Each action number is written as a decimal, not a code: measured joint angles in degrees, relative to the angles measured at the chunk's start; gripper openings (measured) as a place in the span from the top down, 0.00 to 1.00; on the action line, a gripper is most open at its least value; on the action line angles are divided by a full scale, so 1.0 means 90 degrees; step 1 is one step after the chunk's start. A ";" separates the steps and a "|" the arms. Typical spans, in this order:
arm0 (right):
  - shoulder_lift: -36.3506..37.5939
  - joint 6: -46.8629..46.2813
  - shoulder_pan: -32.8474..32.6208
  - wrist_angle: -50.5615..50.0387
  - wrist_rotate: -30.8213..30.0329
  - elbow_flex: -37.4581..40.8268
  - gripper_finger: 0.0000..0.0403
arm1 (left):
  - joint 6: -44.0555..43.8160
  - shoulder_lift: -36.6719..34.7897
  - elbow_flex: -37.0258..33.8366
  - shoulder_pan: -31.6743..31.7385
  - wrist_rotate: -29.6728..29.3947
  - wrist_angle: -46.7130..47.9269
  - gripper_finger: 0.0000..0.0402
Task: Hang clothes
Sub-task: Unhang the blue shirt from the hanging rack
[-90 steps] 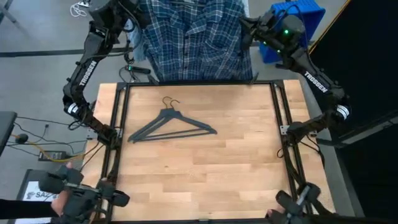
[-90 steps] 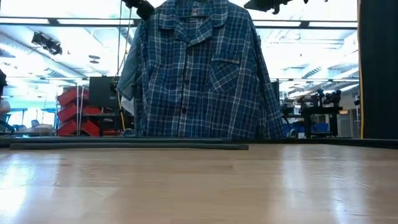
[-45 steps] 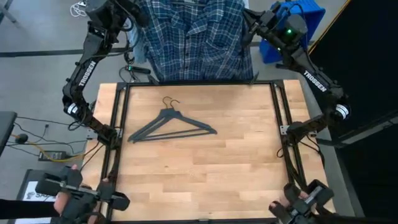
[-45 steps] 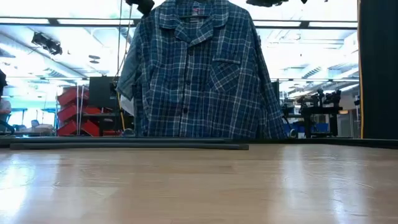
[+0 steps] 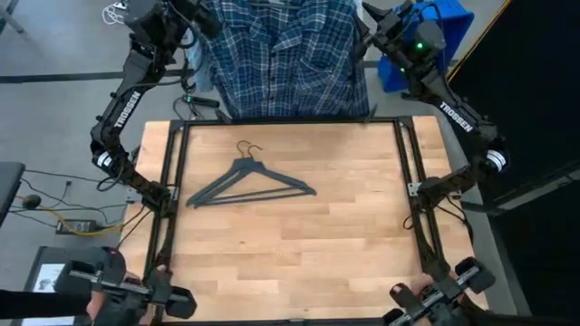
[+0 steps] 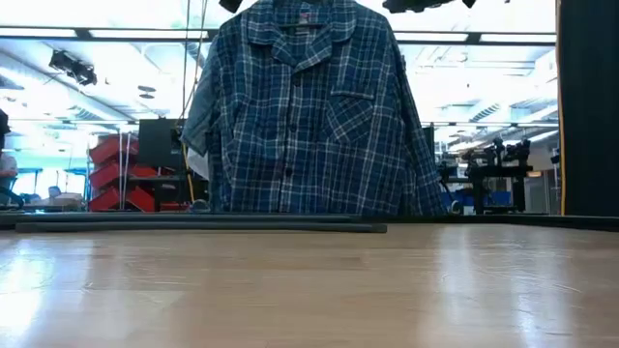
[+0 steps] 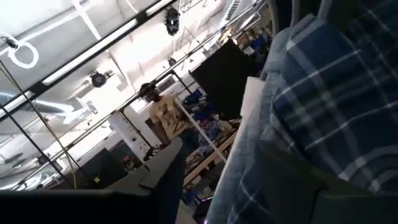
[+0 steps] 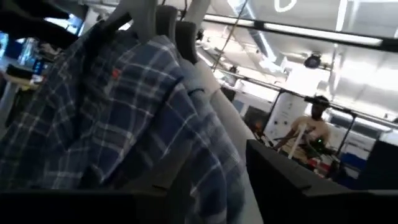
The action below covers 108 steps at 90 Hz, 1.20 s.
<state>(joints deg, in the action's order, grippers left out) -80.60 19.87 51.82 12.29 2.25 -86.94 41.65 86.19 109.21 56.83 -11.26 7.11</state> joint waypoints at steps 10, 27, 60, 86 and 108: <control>-0.0041 -0.0966 0.0488 0.0011 0.1014 -0.0003 0.65 | 0.0000 0.0003 0.0000 -0.0038 -0.0003 -0.0002 0.57; -0.0462 -0.2374 0.1199 0.0537 0.2524 0.0000 0.59 | -0.0032 0.0003 -0.0022 -0.0038 0.0000 0.0013 0.57; -0.0942 -0.3010 0.1272 0.1669 0.3988 0.0005 0.52 | -0.0029 0.0009 -0.0090 -0.0038 0.0041 0.0185 0.57; -0.0915 -0.3119 0.0879 0.2018 0.4197 0.0000 0.55 | -0.0027 0.0010 -0.0090 -0.0038 0.0043 0.0242 0.57; -0.0928 -0.2650 0.0626 0.1632 0.3504 0.0000 0.63 | -0.0034 0.0010 -0.0090 -0.0038 0.0094 0.0500 0.57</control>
<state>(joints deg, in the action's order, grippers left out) -88.95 -3.98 57.45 26.98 33.78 -86.94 41.34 86.28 108.40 56.49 -10.42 11.62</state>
